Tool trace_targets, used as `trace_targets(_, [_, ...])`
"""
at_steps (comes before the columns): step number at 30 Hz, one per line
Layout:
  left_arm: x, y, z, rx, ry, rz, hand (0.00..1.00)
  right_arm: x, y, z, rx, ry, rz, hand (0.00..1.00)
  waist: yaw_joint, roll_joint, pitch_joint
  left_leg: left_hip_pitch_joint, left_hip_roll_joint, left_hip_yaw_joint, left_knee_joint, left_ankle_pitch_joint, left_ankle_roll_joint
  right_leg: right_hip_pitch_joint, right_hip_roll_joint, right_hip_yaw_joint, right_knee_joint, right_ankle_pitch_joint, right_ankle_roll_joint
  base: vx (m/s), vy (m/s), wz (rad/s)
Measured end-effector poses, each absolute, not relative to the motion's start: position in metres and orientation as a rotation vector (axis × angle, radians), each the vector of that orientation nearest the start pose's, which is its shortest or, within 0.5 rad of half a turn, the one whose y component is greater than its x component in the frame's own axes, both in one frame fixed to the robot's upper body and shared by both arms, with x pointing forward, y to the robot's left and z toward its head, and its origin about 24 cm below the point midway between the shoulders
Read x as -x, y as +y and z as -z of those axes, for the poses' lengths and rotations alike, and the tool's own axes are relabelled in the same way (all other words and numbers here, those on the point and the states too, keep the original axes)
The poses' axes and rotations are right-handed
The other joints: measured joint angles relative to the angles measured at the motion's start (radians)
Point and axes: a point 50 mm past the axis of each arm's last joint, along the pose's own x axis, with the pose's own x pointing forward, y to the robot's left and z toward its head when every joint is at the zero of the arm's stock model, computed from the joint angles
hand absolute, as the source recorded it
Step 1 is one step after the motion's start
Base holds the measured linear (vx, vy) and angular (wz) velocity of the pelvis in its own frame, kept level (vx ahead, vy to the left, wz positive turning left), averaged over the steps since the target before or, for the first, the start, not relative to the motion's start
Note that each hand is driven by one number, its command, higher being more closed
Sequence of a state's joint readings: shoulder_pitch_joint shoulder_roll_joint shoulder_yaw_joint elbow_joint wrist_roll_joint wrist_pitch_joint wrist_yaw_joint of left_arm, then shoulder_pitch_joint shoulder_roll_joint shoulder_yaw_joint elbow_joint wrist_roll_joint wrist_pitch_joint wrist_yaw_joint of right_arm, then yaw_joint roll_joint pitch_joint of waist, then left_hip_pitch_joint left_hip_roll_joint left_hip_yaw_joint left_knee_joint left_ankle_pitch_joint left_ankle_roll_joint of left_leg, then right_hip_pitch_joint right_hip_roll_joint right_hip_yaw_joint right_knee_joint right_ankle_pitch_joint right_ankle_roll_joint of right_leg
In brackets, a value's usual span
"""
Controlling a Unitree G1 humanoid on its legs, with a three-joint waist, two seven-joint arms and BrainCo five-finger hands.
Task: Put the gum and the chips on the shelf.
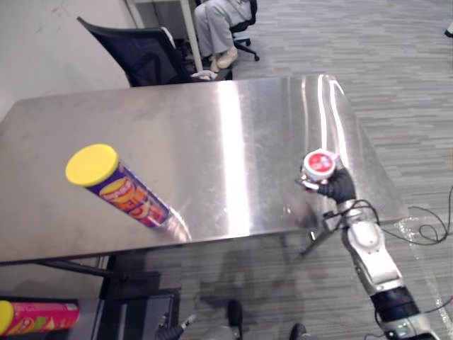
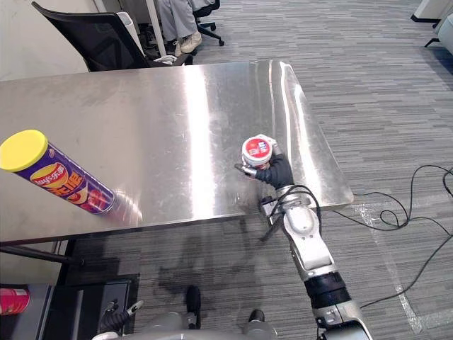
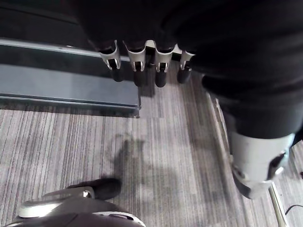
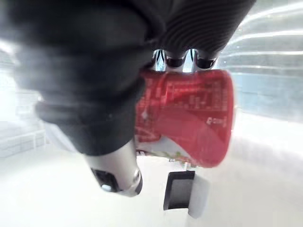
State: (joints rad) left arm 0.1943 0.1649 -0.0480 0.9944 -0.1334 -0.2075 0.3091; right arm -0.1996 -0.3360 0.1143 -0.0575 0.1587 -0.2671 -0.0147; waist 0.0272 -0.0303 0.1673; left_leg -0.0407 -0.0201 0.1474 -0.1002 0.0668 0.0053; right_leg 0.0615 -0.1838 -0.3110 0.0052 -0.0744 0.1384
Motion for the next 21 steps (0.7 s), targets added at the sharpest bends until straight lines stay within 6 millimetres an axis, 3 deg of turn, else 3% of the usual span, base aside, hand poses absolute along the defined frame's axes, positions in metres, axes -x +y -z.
trace_targets(10, [-0.067, 0.229, 0.150, -0.192, 0.973, -0.458, 0.00, -0.261, -0.183, -0.137, 0.085, -0.513, -0.116, 1.00, -0.026, -0.007, -0.006, 0.009, 0.006, 0.009, -0.004, 0.000, -0.001, -0.004, 0.002, 0.018, 0.013, 0.000, 0.000, 0.00, 0.007, -0.04])
trace_targets(21, [-0.055, 0.231, 0.151, -0.205, 0.995, -0.466, 0.00, -0.248, -0.199, -0.118, 0.047, -0.432, -0.060, 1.00, -0.028, -0.015, -0.029, 0.028, -0.003, -0.006, 0.002, 0.001, 0.001, 0.021, -0.001, 0.002, 0.016, -0.001, 0.001, 0.01, 0.007, 0.04])
